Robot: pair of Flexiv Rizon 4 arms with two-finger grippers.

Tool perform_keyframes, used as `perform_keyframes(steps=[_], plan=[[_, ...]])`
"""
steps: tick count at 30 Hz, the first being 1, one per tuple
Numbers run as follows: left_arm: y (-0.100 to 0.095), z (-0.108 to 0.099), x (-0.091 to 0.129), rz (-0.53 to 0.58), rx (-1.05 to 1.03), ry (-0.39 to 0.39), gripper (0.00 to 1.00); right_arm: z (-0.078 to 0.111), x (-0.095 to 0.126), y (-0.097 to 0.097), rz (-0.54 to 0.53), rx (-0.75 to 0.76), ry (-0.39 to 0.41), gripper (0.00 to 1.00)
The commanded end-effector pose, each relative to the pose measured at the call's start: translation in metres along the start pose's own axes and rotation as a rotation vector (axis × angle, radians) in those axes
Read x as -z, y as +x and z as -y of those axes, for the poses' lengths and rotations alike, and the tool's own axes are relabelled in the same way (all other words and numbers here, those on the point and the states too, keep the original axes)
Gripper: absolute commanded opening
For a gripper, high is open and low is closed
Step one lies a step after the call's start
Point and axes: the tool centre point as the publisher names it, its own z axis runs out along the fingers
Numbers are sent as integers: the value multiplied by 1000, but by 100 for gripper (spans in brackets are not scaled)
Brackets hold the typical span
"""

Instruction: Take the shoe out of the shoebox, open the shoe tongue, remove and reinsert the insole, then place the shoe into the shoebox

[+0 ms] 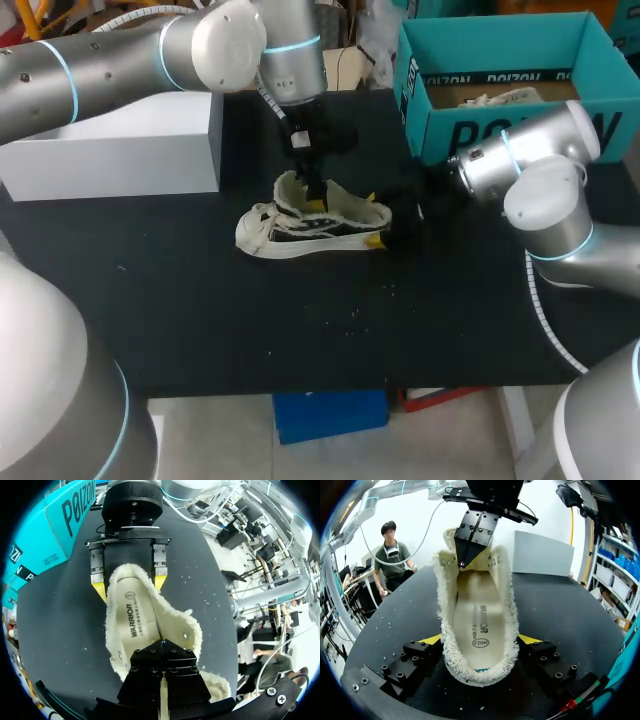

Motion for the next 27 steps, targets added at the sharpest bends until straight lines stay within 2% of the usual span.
perform_keyframes(steps=[1, 9, 22, 27], plan=[[-8, 4, -17, -12, 1, 3, 0, 3, -2, -1, 1, -1, 1, 0], [-8, 10, -33, -18, 19, 36, 0, 3, -2, -1, 1, -1, 1, 0], [-6, 10, -32, -21, 16, 44, 0, 3, -2, -1, 1, -1, 1, 0], [-4, 8, -20, 38, 48, 0, 0, 3, -2, -1, 1, -1, 1, 0]])
